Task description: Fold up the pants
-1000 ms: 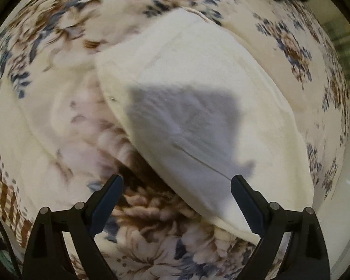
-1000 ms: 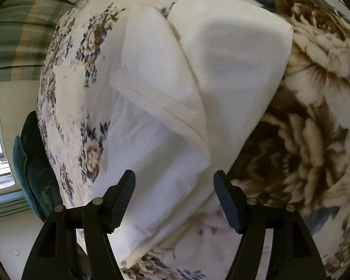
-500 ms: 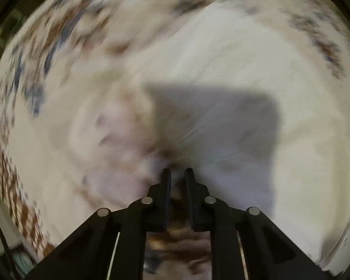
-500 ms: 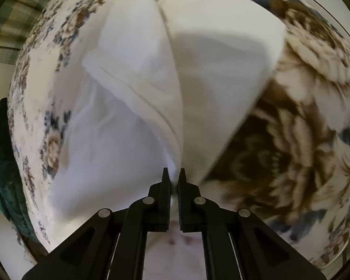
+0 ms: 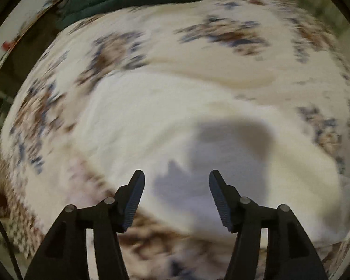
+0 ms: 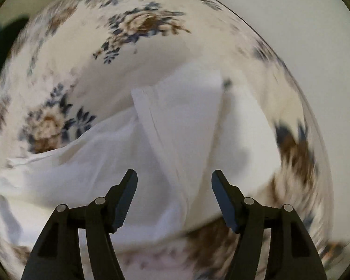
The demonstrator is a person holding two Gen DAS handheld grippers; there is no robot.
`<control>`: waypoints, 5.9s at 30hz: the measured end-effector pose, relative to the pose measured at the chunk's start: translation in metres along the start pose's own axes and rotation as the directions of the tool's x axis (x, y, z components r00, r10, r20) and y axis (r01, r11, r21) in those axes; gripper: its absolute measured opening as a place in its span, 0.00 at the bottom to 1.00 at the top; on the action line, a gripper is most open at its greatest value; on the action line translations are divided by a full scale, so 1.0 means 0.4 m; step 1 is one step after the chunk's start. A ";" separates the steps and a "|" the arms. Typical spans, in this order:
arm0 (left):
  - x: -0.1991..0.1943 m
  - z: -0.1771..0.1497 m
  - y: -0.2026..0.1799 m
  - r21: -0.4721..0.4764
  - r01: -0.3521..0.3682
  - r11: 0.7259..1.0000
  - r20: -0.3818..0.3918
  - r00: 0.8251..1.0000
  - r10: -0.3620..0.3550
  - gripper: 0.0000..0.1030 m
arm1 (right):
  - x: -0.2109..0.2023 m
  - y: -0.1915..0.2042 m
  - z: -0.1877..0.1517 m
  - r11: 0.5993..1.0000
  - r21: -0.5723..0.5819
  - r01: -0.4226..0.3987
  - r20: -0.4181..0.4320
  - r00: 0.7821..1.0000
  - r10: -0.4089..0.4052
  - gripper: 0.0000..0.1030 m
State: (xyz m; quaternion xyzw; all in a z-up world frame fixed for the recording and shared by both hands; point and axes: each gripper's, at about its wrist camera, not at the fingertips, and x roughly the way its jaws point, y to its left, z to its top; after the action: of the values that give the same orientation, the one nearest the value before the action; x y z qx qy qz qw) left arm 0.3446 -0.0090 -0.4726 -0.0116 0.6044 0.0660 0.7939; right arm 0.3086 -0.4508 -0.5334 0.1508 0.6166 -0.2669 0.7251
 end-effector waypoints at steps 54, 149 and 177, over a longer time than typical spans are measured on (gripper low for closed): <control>0.233 0.100 0.419 -0.373 0.104 0.922 -0.176 0.968 -0.180 0.28 | 0.067 0.275 -0.422 0.585 0.655 -0.477 -0.118 0.701 0.704 0.57; 0.173 0.231 -0.088 0.104 0.108 0.989 -0.091 0.991 -0.099 0.97 | 0.029 0.524 0.110 0.563 -0.667 -0.488 -0.506 0.851 0.140 0.56; 0.268 0.222 0.006 -0.002 -0.045 0.999 -0.108 0.993 0.044 0.97 | 0.228 0.821 0.255 0.679 0.106 -0.727 -0.679 0.446 0.584 0.59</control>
State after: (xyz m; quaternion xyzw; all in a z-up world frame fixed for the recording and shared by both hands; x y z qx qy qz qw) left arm 0.4572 0.0118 -0.5516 -0.0033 0.6462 0.0842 0.7585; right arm 0.5885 -0.2583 -0.6389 0.3886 0.7469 0.1716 0.5115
